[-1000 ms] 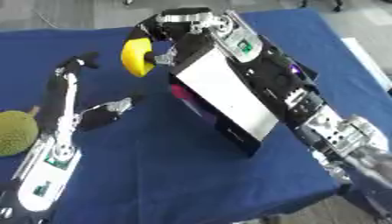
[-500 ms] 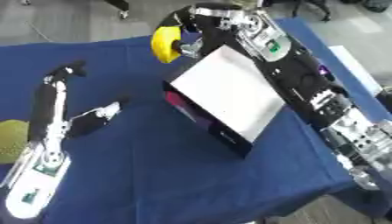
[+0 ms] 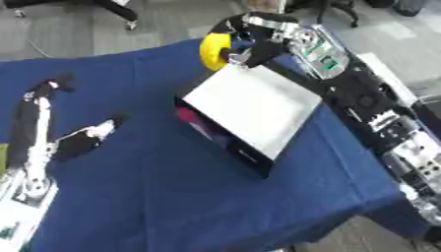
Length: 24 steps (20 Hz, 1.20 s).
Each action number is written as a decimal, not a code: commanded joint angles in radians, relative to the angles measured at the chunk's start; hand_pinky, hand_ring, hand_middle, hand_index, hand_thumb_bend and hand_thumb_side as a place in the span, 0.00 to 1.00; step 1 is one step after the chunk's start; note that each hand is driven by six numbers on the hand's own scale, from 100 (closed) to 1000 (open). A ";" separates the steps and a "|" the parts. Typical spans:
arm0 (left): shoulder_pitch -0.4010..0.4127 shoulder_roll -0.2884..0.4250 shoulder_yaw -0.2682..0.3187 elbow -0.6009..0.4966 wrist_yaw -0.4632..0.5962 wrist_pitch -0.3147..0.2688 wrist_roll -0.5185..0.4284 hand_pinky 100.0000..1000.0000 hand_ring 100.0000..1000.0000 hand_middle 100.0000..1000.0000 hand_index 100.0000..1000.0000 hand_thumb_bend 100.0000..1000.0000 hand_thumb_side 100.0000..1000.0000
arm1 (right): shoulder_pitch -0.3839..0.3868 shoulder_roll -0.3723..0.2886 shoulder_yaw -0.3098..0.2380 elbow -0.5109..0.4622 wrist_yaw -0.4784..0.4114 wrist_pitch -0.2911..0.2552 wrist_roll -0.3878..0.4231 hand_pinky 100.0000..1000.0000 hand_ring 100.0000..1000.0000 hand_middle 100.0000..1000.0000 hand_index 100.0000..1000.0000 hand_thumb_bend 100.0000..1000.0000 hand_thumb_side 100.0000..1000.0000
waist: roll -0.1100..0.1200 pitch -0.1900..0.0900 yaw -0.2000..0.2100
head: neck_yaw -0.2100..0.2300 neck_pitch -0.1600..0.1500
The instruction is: Pick up the objects with one hand, pass them to the other hand, and then place them into the box on the other side of the table.
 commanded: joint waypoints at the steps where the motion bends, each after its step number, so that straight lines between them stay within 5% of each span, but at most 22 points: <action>1: -0.005 0.013 0.010 -0.024 0.011 0.008 0.002 0.80 0.78 0.59 0.83 0.74 0.56 | 0.002 -0.050 -0.023 0.012 0.029 -0.006 -0.023 0.94 1.00 0.82 0.68 0.00 0.02 | 0.012 -0.035 -0.003 | -0.005 -0.002; 11: -0.001 0.018 0.013 -0.025 0.015 0.014 0.009 0.80 0.78 0.59 0.83 0.74 0.55 | 0.037 -0.051 -0.034 0.081 0.157 -0.043 -0.067 0.92 1.00 0.84 0.71 0.00 0.10 | 0.014 -0.042 -0.015 | 0.003 -0.002; 15: -0.003 0.017 0.013 -0.026 0.015 0.014 0.011 0.80 0.78 0.59 0.83 0.74 0.55 | 0.044 -0.047 -0.036 0.096 0.237 -0.065 -0.066 0.95 1.00 1.00 0.91 0.00 0.18 | 0.014 -0.041 -0.017 | 0.007 -0.002; 17: -0.003 0.017 0.013 -0.026 0.016 0.014 0.012 0.80 0.78 0.59 0.83 0.74 0.55 | 0.044 -0.047 -0.039 0.096 0.284 -0.092 -0.064 0.98 1.00 1.00 1.00 0.00 0.22 | 0.015 -0.041 -0.017 | 0.009 -0.002; 24: -0.004 0.017 0.013 -0.026 0.017 0.013 0.016 0.80 0.78 0.59 0.84 0.75 0.55 | 0.043 -0.045 -0.057 0.114 0.426 -0.138 -0.123 1.00 1.00 1.00 1.00 0.01 0.32 | 0.015 -0.039 -0.017 | 0.014 -0.002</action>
